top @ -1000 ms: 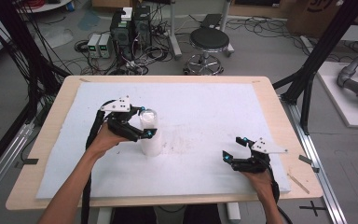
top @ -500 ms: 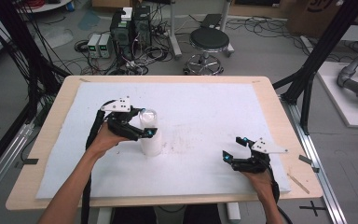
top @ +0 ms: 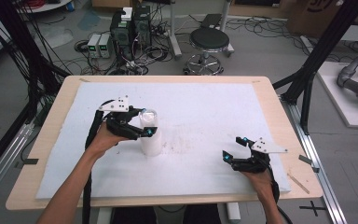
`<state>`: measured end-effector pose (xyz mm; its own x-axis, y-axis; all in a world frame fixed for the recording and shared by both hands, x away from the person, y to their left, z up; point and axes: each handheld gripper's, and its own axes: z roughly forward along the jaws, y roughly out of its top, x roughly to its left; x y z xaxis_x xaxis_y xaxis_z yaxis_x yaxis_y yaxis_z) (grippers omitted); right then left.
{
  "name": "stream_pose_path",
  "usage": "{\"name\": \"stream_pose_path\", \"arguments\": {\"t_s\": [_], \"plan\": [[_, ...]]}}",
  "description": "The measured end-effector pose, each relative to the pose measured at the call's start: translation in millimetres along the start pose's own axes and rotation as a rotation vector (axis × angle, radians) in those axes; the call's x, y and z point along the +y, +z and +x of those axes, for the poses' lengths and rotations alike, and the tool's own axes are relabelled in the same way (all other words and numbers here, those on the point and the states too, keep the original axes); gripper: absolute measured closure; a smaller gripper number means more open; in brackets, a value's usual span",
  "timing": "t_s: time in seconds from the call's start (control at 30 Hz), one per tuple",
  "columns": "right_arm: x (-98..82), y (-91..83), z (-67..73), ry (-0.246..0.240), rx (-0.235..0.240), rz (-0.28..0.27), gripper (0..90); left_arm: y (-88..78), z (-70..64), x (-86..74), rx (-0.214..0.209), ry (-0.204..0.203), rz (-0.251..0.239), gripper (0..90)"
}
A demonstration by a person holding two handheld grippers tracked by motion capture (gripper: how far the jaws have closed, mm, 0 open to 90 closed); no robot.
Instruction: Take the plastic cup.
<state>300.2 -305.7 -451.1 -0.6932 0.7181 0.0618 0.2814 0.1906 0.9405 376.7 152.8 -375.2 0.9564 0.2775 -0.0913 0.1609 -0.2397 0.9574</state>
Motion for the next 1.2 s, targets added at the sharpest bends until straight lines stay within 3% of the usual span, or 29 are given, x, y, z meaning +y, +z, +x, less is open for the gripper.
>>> {"name": "stream_pose_path", "arguments": {"t_s": [0.6,0.93,1.2], "plan": [[0.1,-0.1,0.4,0.004,0.000,0.002,15.3,-1.0,-2.6,11.5,-0.004,0.011,-0.001,34.7],[0.0,0.0,0.5,0.003,0.001,0.001,15.3,-14.9,-5.5,40.2,0.011,0.038,-0.020,34.7],[0.1,0.1,0.4,-0.001,0.000,0.002,15.3,-29.0,-10.7,81.5,0.021,0.063,-0.040,35.1]]}}
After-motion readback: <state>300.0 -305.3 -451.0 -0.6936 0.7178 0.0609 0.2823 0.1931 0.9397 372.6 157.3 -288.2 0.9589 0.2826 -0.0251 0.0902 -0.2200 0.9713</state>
